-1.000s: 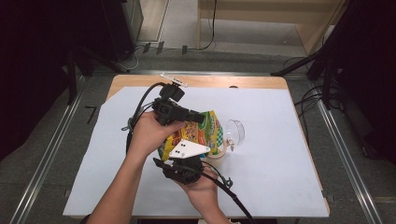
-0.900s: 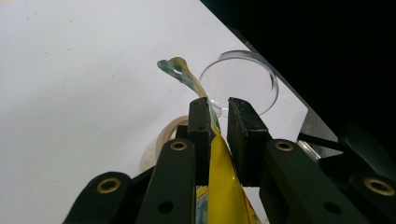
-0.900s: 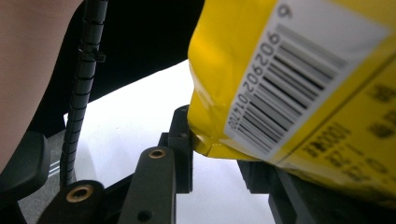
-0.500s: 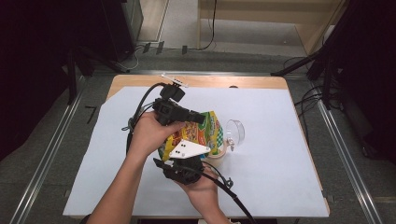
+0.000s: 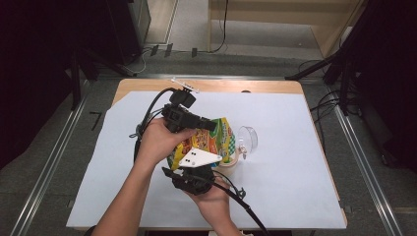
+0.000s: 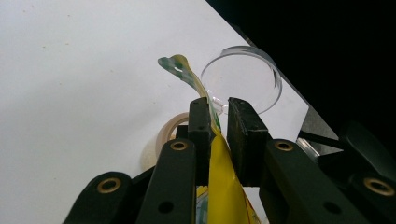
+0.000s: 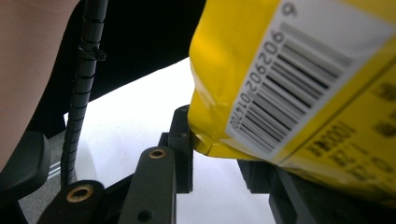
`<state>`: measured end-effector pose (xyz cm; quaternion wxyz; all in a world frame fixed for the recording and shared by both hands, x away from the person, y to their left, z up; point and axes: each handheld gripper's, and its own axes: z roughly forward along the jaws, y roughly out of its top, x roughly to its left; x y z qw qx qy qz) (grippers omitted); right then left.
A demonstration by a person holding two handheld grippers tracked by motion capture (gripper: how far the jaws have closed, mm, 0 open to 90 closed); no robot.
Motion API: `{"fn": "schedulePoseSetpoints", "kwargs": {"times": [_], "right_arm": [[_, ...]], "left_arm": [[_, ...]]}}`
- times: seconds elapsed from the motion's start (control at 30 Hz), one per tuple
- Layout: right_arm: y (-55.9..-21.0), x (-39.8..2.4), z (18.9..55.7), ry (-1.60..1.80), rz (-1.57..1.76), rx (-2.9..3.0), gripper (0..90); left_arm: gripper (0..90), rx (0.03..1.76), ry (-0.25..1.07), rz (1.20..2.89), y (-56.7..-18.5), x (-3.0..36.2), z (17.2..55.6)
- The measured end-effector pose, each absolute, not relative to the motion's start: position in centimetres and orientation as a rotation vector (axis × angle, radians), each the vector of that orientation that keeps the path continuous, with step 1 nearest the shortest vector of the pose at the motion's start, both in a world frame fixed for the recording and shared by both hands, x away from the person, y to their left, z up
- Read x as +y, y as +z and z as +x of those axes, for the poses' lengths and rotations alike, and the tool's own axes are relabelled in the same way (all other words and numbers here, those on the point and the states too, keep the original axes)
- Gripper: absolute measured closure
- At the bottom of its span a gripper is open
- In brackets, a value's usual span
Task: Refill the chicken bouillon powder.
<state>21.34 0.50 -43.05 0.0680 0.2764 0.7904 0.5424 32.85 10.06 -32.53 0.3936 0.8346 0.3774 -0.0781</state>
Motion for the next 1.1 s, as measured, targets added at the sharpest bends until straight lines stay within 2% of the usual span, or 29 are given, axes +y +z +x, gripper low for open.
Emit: {"fn": "schedulePoseSetpoints", "kwargs": {"times": [1.1], "right_arm": [[-42.57,0.46,21.22,1.638,0.827,2.39,71.9]], "left_arm": [[79.5,0.947,-0.165,2.13,-31.93,9.7,32.26]]}}
